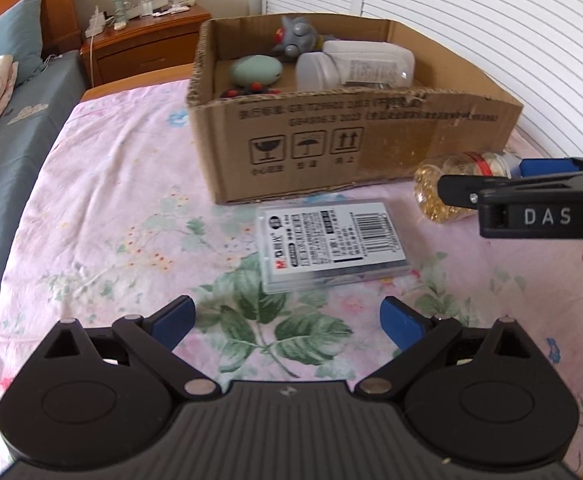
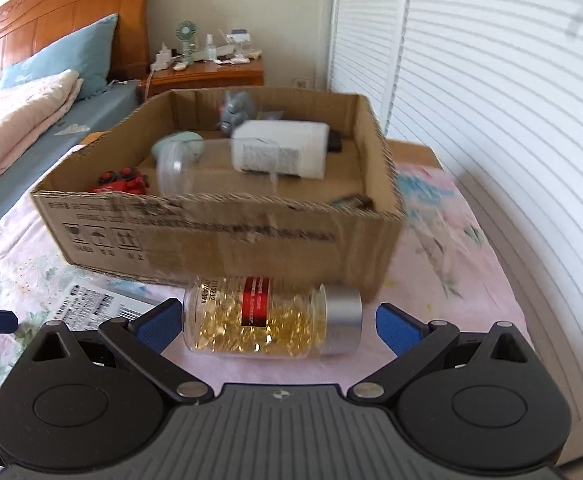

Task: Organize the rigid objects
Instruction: 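Move the left tool to the white pen-refill card while the right tool approaches the capsule bottle, then grasp the gold capsule bottle with the right gripper while the left gripper grasps the white card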

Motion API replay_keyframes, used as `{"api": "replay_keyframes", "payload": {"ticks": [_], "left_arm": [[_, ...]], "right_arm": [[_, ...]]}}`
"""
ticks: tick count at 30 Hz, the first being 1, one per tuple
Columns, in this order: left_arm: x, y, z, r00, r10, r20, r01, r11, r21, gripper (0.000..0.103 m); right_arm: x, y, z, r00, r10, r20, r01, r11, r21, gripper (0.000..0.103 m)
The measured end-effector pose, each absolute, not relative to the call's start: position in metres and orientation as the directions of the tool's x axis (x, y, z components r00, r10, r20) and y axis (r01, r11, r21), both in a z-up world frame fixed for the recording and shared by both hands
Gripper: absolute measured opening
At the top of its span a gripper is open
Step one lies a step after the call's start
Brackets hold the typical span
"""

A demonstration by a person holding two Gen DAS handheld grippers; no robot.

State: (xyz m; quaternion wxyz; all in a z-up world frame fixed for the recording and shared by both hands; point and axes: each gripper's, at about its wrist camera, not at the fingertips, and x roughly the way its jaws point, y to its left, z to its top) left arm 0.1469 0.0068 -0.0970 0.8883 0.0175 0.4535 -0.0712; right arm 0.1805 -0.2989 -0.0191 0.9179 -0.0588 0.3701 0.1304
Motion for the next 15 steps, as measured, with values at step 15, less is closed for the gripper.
{"api": "replay_keyframes", "payload": {"ticks": [15], "left_arm": [[0.165,-0.019,-0.099,0.595,-0.108,-0.796,0.154,0.988,-0.019,0.102]], "right_arm": [[0.185,-0.328,-0.045,0.643,0.183,-0.744,-0.295,0.955,-0.02,0.103]]}}
